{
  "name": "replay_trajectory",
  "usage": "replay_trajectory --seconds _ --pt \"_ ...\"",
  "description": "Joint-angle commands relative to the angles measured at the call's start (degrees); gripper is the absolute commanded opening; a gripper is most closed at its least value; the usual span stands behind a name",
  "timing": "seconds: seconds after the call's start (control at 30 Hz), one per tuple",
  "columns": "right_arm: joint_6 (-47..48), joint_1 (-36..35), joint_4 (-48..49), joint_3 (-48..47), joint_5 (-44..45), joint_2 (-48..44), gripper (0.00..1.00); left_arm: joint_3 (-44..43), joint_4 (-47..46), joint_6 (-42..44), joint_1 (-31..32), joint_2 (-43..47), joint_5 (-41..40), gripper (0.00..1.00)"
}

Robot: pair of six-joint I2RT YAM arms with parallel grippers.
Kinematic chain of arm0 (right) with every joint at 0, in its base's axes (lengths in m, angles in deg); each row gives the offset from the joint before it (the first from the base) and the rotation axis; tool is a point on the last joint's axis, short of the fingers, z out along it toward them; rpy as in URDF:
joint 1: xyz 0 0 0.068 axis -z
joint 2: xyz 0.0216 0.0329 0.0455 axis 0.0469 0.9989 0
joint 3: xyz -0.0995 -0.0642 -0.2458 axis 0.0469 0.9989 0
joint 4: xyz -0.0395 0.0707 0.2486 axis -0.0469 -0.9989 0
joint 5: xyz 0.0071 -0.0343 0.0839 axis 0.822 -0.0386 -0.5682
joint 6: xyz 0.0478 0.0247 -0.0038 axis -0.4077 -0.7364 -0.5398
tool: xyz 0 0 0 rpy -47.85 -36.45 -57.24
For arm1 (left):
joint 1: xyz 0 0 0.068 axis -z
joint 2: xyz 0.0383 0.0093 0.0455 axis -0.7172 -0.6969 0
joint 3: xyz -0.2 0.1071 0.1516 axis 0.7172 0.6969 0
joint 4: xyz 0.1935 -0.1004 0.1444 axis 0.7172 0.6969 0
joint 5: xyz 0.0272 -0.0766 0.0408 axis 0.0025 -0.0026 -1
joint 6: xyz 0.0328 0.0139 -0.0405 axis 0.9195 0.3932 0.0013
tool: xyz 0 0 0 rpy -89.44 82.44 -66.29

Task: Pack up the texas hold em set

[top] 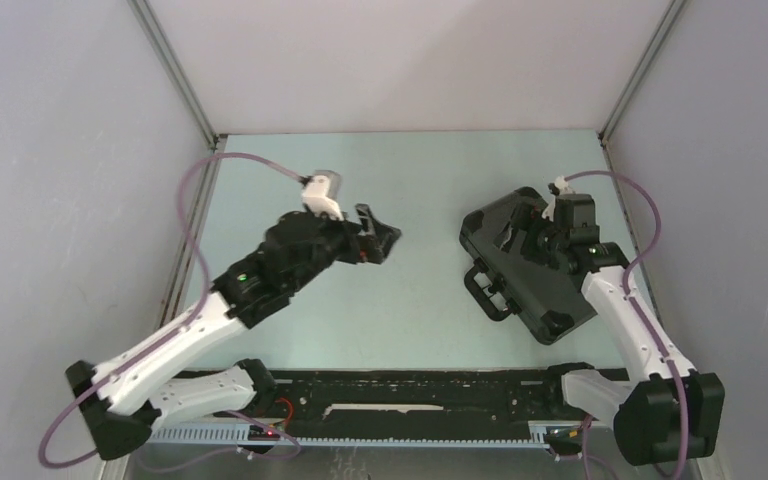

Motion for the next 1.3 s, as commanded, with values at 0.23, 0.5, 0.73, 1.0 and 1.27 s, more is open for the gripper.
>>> replay_trajectory --seconds 0.23,0.5,0.73,1.0,1.27 --pt "-11.2 6.1 19.5 19.7 -4.2 -0.1 0.89 11.0 -27.8 -26.2 1.6 -22.4 25.2 0.92" --pt "-13.9 7.5 25.8 30.0 -2.8 -5.9 0.78 4.4 -42.2 -36.6 5.2 -43.6 26.8 0.61" --pt "-10.7 12.0 27.2 30.8 -9.6 -6.0 0.78 3.7 -53.2 -47.5 8.4 -54.2 23.5 0.59" --pt "-10.5 12.0 28.6 32.5 -10.2 -9.1 0.77 4.1 -56.7 -52.6 9.8 -58.0 17.3 0.5" --pt "-10.7 12.0 30.0 32.8 -11.4 -7.9 0.77 5.6 -57.0 -55.2 10.3 -59.6 14.9 0.52"
